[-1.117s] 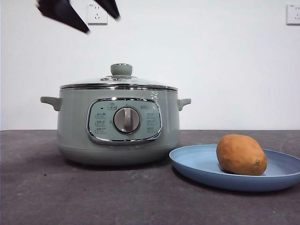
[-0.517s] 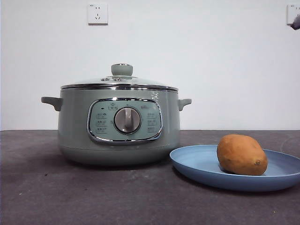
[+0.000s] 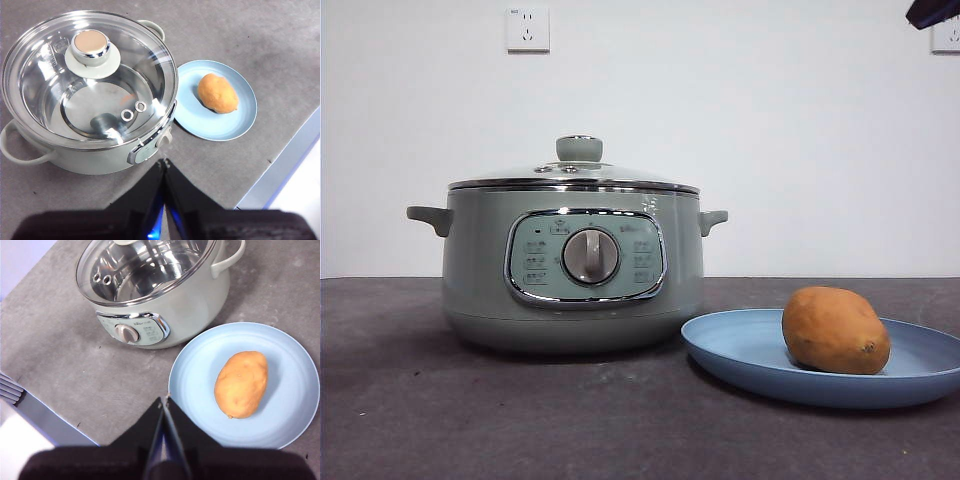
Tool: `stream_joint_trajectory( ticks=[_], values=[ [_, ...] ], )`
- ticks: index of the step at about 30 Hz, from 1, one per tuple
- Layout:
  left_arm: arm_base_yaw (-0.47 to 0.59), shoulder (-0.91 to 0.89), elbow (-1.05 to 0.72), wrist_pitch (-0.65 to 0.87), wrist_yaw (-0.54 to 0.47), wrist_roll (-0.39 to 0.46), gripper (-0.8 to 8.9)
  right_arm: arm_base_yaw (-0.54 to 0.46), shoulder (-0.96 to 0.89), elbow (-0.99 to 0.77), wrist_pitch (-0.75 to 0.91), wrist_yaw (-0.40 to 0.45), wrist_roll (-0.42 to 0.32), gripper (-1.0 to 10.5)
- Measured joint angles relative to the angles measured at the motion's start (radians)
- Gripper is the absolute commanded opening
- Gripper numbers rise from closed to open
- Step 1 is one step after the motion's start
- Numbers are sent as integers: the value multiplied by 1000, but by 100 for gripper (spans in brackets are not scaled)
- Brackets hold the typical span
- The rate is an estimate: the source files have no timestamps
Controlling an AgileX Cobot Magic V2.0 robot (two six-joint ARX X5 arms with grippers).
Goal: Take the potato out from the steamer,put the potato on the plate,close the lid
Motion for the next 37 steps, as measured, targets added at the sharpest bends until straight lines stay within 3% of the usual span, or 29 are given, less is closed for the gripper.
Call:
stream_joint_trajectory(
  ticks=[17, 20, 23, 27, 32, 37],
  values=[
    [0, 0, 0, 4, -3, 8, -8, 0, 0, 0, 0, 0, 0, 1],
    [28, -9, -1, 41, -62, 26, -3, 0, 0, 0, 0, 0, 0, 1],
    [123, -56, -4, 143, -117, 47, -3, 0, 0, 0, 0, 0, 0, 1],
    [263, -174, -57, 296, -111, 60, -3, 0, 1, 0, 0, 0, 0, 1],
    [402, -352, -267, 607, -109, 68, -3, 0, 1, 0, 0, 0, 0, 1],
    [473, -524, -550, 900, -109, 68, -3, 0, 1, 0, 0, 0, 0, 1]
  ],
)
